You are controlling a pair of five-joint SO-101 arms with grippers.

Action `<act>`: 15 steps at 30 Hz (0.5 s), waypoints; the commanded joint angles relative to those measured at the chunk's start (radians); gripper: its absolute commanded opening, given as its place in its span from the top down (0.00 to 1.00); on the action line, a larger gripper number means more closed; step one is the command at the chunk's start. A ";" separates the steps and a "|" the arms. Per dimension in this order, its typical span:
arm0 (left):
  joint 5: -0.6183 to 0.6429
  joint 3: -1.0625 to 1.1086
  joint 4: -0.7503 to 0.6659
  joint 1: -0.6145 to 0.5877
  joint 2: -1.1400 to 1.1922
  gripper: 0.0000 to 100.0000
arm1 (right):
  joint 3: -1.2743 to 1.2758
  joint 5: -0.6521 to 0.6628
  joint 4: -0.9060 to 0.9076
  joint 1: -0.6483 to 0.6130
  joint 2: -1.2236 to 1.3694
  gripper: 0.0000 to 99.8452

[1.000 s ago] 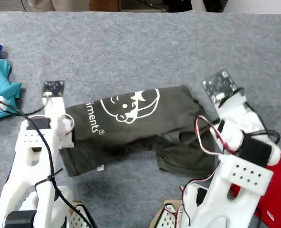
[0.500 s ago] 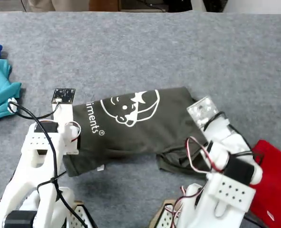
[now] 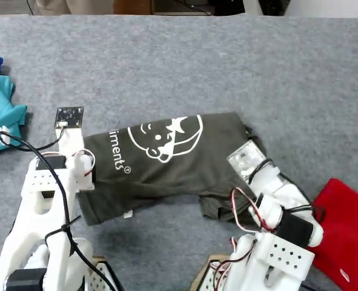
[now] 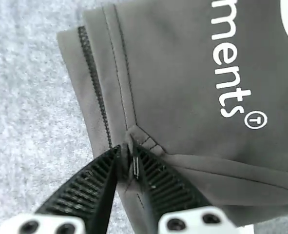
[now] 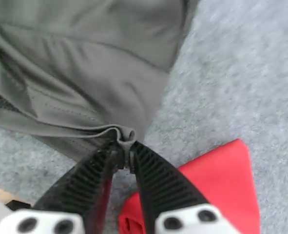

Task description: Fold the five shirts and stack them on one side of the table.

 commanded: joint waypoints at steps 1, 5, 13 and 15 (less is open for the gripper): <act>-0.003 0.026 0.025 0.043 -0.022 0.98 | 0.042 0.017 -0.044 0.015 -0.033 0.99; -0.005 0.084 0.041 0.110 -0.022 0.98 | 0.079 0.014 -0.114 0.022 -0.070 0.99; -0.005 0.074 0.121 0.170 -0.022 0.87 | 0.045 0.072 -0.117 0.021 -0.114 0.75; -0.005 0.052 0.173 0.170 -0.022 0.82 | 0.013 0.078 -0.117 0.024 -0.122 0.74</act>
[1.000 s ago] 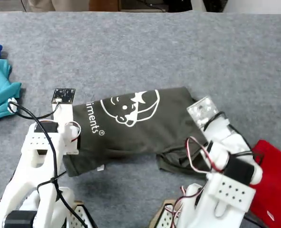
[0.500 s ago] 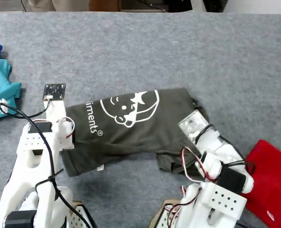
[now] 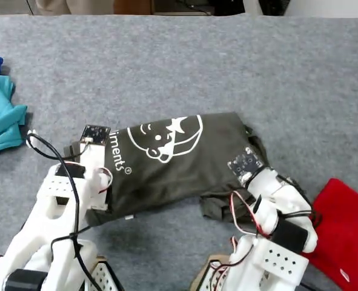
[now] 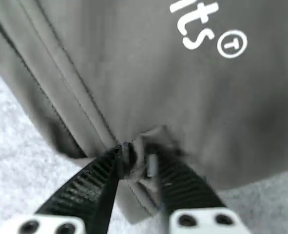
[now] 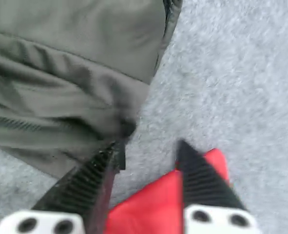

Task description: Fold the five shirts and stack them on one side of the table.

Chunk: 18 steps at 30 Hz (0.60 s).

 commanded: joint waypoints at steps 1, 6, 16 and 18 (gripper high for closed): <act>-0.003 -0.061 0.095 0.011 -0.012 0.81 | -0.087 0.018 -0.017 0.015 -0.015 0.75; -0.017 -0.256 0.272 -0.061 -0.013 0.79 | -0.229 0.020 -0.017 0.010 -0.008 0.81; 0.091 -0.657 0.256 -0.212 -0.002 0.85 | -0.372 -0.087 -0.227 -0.151 0.196 0.99; 0.190 -0.617 0.137 -0.210 -0.001 0.92 | -0.440 -0.167 -0.247 -0.239 0.323 0.99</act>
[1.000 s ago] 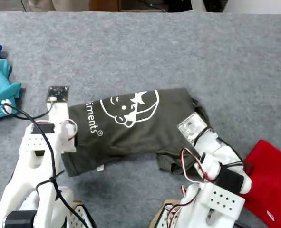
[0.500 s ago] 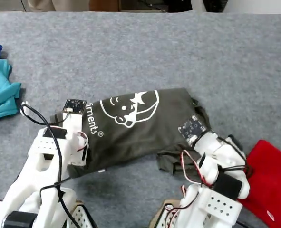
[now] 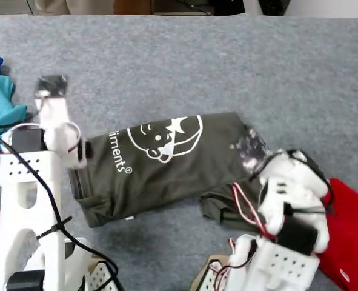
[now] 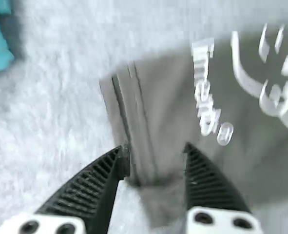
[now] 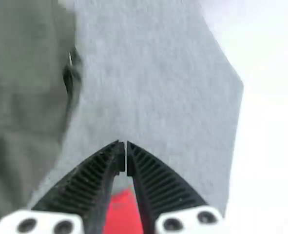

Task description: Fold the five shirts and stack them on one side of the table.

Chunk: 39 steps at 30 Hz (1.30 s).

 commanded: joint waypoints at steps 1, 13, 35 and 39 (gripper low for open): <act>0.155 0.006 -0.199 0.002 -0.004 0.95 | -0.156 -0.124 -0.057 -0.150 0.222 0.99; 0.258 0.305 -0.488 0.074 0.199 0.98 | -0.690 -0.397 -0.121 -0.309 1.152 0.99; 0.210 0.232 -0.479 0.038 0.441 0.98 | -1.524 -0.362 0.038 -0.162 2.080 0.99; 0.198 0.233 -0.477 0.063 0.443 0.98 | -1.685 -0.361 0.187 -0.166 2.123 0.99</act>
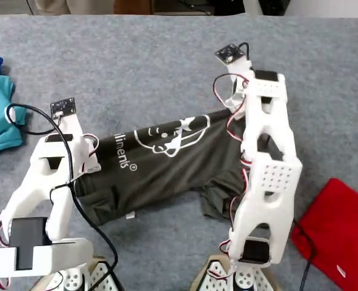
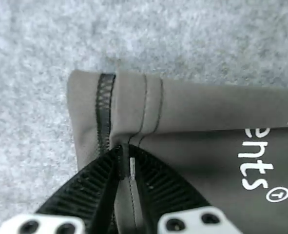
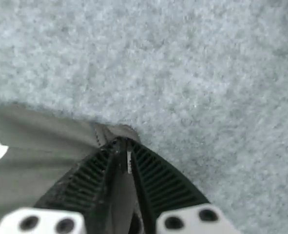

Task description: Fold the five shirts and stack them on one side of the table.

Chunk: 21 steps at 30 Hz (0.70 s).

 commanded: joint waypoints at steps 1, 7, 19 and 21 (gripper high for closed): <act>-0.014 -0.026 0.003 0.028 0.004 0.98 | -0.174 0.009 0.098 0.035 -0.001 0.99; -0.006 -0.155 0.140 0.060 0.002 0.98 | -0.223 0.063 0.209 -0.028 -0.150 0.99; 0.031 -0.603 0.290 0.054 0.053 0.98 | -0.090 0.089 0.400 -0.058 -0.607 0.99; 0.049 -0.580 0.210 0.054 0.111 0.98 | 0.004 0.089 0.374 -0.058 -0.685 0.99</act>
